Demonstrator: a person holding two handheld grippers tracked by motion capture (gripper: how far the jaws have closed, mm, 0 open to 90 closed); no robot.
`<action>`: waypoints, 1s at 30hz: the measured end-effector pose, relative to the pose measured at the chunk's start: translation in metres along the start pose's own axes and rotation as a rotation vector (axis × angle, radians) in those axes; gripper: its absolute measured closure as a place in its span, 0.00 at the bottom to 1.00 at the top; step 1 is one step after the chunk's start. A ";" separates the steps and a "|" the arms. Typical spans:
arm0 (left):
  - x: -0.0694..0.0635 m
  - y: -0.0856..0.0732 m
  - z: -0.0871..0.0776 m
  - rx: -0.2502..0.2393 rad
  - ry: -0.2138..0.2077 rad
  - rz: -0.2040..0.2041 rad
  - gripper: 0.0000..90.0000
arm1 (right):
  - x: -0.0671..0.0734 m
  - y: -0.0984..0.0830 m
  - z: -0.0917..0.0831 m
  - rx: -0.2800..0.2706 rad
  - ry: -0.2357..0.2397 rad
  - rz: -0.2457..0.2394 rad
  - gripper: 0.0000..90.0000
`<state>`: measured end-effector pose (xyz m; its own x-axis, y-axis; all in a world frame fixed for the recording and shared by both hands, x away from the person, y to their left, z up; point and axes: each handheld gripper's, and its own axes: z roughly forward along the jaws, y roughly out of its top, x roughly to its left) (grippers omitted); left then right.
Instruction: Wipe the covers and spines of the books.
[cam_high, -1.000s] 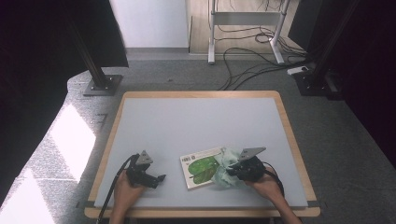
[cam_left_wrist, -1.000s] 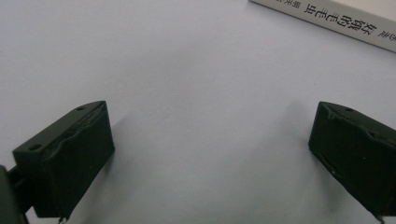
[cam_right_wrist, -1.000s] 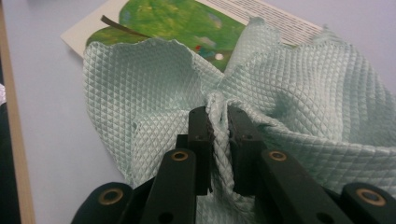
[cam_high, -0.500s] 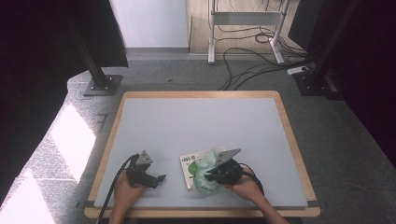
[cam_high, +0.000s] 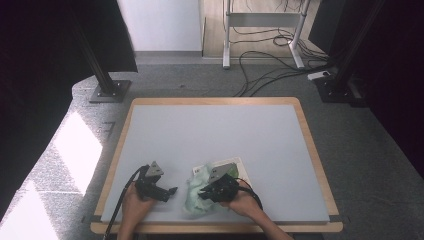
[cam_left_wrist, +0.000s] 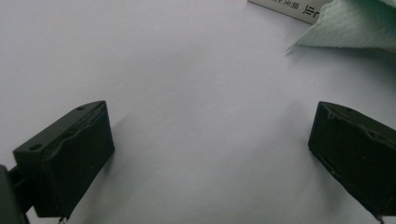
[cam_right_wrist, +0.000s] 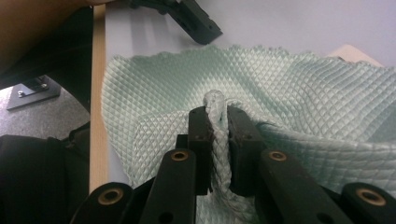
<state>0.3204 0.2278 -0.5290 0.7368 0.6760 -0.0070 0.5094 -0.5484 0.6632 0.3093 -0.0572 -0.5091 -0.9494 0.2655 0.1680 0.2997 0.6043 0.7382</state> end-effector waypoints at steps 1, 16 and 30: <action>0.000 0.000 0.000 0.000 0.000 0.000 0.00 | 0.001 0.001 0.002 -0.001 0.004 0.000 0.89; 0.000 0.000 0.000 0.000 0.000 -0.002 0.00 | 0.004 0.008 0.005 0.029 0.001 -0.040 0.89; 0.000 0.000 0.000 0.000 0.001 0.000 0.00 | -0.001 0.004 -0.026 -0.018 -0.063 -0.017 0.90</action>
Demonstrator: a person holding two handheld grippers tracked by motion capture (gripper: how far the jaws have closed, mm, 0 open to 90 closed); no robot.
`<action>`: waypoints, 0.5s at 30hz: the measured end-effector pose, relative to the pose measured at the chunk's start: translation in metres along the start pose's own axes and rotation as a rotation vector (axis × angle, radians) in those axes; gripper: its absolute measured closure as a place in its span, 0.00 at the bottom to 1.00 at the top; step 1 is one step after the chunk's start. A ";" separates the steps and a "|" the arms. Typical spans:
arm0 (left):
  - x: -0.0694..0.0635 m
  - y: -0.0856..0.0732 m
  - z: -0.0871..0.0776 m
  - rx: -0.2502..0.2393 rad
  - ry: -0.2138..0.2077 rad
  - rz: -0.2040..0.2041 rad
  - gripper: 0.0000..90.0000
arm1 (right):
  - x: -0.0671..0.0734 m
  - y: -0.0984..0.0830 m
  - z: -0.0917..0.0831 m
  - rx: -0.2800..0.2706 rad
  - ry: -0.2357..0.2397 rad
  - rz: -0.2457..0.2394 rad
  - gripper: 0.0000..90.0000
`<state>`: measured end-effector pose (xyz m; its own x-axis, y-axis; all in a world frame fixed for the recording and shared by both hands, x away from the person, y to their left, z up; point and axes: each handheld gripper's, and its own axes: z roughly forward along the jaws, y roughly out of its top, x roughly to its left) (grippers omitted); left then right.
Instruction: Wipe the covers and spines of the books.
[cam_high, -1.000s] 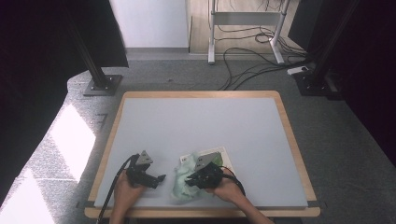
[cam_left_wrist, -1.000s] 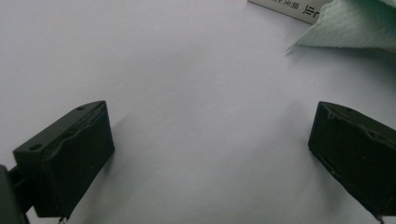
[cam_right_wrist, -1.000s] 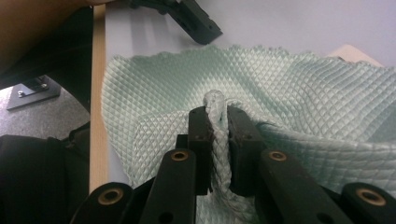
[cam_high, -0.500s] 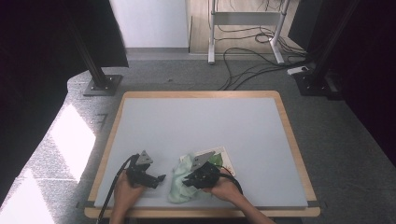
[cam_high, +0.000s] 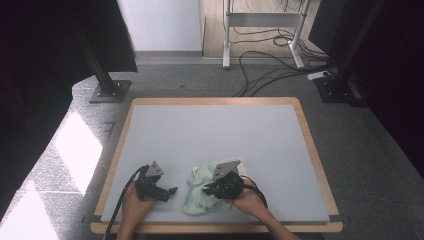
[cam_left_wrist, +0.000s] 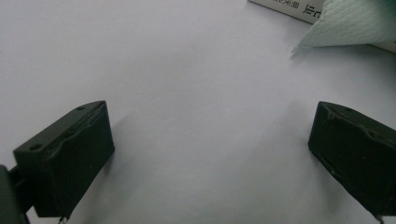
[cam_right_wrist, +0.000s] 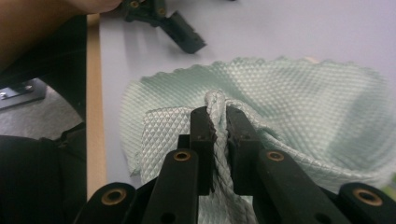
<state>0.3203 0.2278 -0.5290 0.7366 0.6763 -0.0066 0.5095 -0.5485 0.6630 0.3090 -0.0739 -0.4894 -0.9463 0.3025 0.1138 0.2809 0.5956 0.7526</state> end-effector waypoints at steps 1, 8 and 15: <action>0.000 0.000 0.000 0.000 0.000 0.000 0.00 | -0.002 -0.001 -0.006 -0.005 -0.013 0.003 0.90; 0.000 0.000 0.000 -0.001 0.000 -0.001 0.00 | -0.016 -0.014 -0.038 -0.028 -0.091 0.047 0.90; 0.000 0.000 0.000 0.000 0.000 0.000 0.00 | -0.027 -0.031 -0.069 -0.049 -0.158 0.090 0.90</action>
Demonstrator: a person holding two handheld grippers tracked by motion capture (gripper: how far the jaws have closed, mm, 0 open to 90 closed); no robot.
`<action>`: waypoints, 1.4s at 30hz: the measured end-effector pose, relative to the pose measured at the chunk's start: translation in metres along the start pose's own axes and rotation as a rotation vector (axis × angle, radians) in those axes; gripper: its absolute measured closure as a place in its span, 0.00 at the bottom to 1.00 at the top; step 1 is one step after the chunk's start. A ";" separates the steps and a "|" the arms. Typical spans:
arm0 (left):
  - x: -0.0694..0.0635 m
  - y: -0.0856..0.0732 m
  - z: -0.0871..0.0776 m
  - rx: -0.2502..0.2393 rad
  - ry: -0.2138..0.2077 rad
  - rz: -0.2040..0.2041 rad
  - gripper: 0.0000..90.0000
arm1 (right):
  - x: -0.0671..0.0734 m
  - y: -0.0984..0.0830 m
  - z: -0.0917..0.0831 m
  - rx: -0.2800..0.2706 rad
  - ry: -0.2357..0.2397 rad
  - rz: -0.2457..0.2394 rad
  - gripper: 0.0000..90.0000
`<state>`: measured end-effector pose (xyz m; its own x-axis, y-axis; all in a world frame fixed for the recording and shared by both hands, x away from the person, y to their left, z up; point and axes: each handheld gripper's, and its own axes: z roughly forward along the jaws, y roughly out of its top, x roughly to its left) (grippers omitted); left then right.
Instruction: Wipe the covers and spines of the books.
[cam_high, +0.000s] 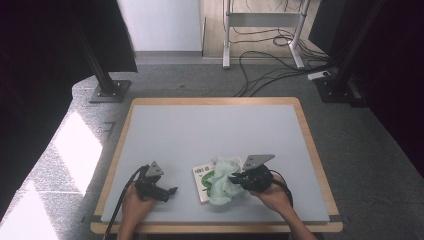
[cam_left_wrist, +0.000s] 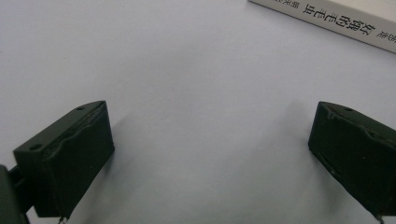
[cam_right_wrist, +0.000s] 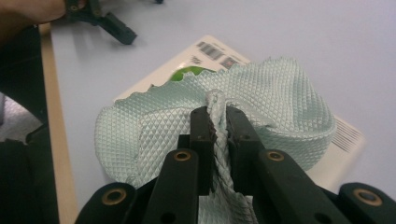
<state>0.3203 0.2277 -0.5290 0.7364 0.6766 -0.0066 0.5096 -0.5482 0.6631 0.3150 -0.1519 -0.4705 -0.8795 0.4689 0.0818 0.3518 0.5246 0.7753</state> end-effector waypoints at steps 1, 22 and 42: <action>0.000 0.000 0.000 0.000 0.000 0.000 0.00 | -0.002 -0.002 -0.005 -0.004 -0.011 0.005 0.90; 0.000 0.000 0.000 0.000 0.000 -0.002 0.00 | -0.049 -0.058 -0.110 -0.029 -0.275 0.166 0.90; 0.000 0.000 0.000 0.000 0.000 -0.003 0.00 | -0.074 -0.123 -0.092 0.088 -0.328 0.280 0.87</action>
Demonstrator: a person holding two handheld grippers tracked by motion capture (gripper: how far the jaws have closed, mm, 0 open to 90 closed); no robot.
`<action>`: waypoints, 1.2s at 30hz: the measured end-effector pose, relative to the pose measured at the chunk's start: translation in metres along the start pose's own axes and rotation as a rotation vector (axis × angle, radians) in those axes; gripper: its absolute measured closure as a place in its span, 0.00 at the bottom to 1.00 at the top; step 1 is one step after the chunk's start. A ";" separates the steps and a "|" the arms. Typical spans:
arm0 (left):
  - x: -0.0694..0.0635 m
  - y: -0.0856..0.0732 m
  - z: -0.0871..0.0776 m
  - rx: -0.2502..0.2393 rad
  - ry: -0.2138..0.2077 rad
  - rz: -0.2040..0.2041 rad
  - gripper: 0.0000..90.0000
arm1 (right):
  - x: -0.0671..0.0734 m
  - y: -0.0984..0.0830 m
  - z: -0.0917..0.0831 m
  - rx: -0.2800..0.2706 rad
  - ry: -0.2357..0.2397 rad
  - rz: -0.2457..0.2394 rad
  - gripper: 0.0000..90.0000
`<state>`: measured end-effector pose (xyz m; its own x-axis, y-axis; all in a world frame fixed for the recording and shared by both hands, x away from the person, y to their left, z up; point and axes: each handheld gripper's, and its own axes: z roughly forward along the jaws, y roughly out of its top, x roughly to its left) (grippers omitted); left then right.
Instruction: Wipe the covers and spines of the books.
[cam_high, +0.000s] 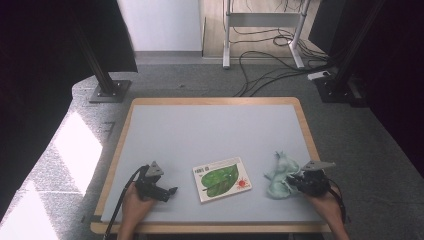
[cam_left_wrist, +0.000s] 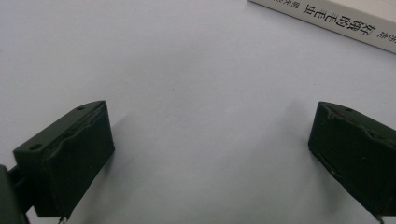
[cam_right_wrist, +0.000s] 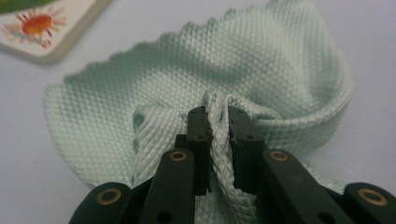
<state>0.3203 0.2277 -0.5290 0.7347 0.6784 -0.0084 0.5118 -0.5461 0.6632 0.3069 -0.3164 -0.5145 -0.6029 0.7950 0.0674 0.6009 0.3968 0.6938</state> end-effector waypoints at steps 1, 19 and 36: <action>0.000 0.000 0.000 0.000 0.000 0.000 0.00 | 0.000 -0.001 0.002 0.000 0.002 -0.001 0.87; 0.000 0.000 0.000 0.000 0.000 0.001 0.00 | 0.013 0.022 -0.022 -0.081 0.004 -0.040 0.44; -0.025 0.022 0.013 -0.015 -0.077 0.086 0.00 | 0.054 0.042 0.018 -0.067 0.103 -0.140 0.14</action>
<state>0.3189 0.1928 -0.5240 0.8077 0.5895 -0.0083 0.4395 -0.5927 0.6750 0.3090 -0.2480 -0.4945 -0.7310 0.6813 0.0375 0.4729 0.4663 0.7476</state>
